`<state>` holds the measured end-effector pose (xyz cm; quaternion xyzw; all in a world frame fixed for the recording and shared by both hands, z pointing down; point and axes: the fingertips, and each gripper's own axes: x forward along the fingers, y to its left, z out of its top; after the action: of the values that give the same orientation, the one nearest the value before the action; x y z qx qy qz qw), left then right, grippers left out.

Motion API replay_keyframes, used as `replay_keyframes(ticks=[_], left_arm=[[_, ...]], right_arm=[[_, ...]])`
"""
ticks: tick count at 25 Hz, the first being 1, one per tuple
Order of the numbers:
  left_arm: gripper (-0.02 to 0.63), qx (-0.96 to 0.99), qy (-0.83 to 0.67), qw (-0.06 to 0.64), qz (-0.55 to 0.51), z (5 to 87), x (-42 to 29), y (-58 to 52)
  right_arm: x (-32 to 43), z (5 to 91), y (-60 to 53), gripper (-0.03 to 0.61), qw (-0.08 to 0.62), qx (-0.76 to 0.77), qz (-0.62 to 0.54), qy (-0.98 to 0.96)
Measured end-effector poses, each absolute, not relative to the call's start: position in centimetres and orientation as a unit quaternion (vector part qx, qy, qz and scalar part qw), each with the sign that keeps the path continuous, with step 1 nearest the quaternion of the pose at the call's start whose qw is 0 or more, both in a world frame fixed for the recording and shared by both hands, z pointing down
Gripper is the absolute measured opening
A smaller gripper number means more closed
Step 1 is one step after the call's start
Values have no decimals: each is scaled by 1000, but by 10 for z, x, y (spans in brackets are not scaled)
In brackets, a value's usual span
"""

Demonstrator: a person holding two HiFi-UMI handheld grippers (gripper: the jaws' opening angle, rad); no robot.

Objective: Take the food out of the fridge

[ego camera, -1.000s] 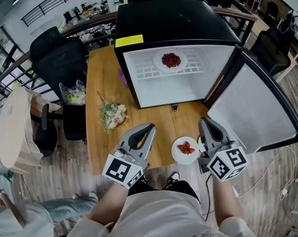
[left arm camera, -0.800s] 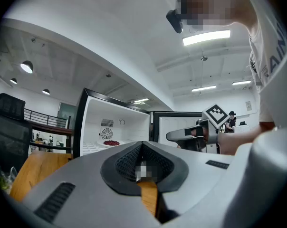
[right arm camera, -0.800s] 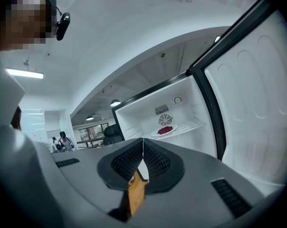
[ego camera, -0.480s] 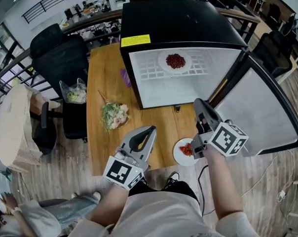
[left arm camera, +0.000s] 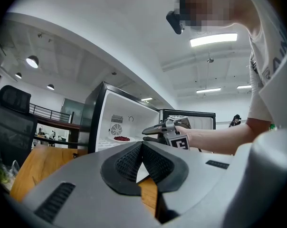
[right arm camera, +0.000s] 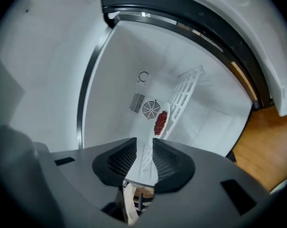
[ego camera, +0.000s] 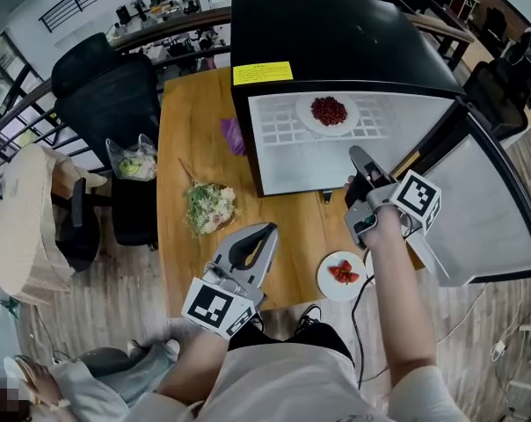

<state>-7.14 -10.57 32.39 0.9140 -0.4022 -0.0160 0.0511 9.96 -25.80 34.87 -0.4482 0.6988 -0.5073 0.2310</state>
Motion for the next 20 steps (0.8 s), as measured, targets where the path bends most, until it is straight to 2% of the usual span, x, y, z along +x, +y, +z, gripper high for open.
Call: replay_keyframes(ticks=[5,20], left_arm=[[6,914,-400,61,-9,332,-76,-117],[6,914,-400,74,-2,343,-87,-139]], right_arm=[[97,364,-291,100,274,-439,-557,649],[95,383,-323,100,323,-443,-603,579]])
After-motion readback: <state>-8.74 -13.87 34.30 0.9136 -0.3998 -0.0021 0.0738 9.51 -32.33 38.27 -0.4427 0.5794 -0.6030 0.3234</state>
